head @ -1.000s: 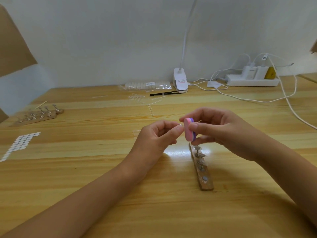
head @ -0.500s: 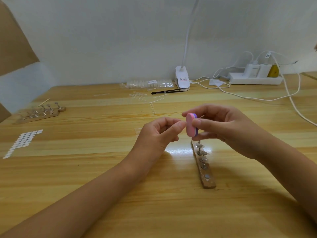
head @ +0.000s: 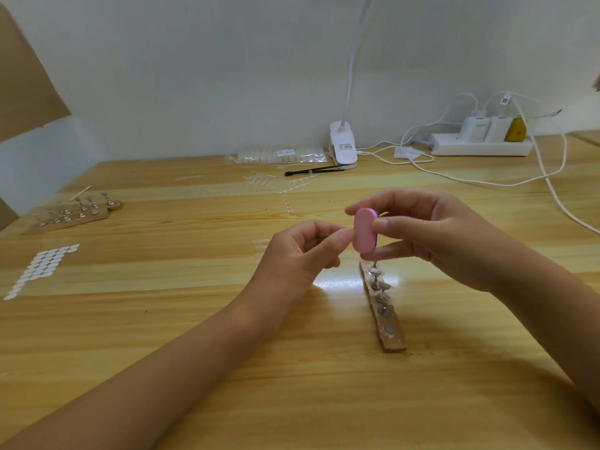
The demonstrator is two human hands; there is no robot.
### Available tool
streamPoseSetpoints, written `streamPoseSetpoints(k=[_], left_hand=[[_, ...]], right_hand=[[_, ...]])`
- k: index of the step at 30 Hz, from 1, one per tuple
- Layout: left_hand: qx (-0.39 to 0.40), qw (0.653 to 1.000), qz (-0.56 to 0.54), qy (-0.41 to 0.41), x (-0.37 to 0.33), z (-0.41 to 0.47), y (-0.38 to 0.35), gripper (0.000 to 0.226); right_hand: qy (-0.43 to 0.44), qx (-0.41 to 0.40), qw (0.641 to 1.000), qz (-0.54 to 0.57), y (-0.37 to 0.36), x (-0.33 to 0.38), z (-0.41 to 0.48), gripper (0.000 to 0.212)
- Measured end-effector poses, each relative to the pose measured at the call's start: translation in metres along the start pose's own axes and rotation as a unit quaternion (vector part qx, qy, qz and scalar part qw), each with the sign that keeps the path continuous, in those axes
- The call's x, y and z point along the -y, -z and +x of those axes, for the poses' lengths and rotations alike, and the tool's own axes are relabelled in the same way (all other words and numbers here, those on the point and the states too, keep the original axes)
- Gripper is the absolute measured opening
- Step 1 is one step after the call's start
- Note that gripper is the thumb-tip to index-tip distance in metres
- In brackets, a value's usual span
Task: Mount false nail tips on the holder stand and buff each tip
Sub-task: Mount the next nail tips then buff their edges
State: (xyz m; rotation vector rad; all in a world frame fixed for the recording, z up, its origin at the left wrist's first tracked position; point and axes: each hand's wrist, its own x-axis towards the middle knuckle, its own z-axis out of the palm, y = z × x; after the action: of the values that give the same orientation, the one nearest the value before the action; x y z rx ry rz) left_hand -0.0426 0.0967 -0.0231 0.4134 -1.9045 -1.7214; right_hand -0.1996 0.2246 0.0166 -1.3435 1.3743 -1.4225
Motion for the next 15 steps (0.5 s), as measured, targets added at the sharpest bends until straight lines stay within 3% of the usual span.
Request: streamPoseSetpoints(k=[3, 5, 7, 10, 13, 15], left_hand=[[0.004, 1.0, -0.003, -0.004, 0.0006, -0.0001, -0.0008, 0.038], [0.005, 1.0, -0.004, -0.007, 0.0009, -0.0006, -0.0012, 0.041], [0.001, 1.0, -0.001, -0.008, 0.0012, -0.0001, -0.001, 0.037], [-0.004, 1.0, 0.002, -0.011, 0.0013, 0.0012, -0.0003, 0.03], [-0.003, 1.0, 0.003, -0.018, 0.0013, 0.0008, 0.0005, 0.036], [-0.005, 1.0, 0.004, -0.016, 0.0015, 0.001, 0.0006, 0.028]], right_hand=[[0.014, -0.039, 0.999, 0.02, 0.0009, 0.0005, 0.0003, 0.022], [-0.005, -0.008, 1.0, 0.003, 0.0023, 0.0023, -0.0004, 0.024], [-0.019, 0.015, 1.0, -0.019, 0.0013, 0.0011, -0.0002, 0.025], [0.007, -0.043, 0.999, 0.022, -0.0018, -0.0031, 0.0016, 0.021], [-0.015, 0.007, 1.0, -0.004, -0.004, -0.0046, 0.0021, 0.022], [-0.003, -0.003, 1.0, -0.002, -0.0045, -0.0055, 0.0019, 0.023]])
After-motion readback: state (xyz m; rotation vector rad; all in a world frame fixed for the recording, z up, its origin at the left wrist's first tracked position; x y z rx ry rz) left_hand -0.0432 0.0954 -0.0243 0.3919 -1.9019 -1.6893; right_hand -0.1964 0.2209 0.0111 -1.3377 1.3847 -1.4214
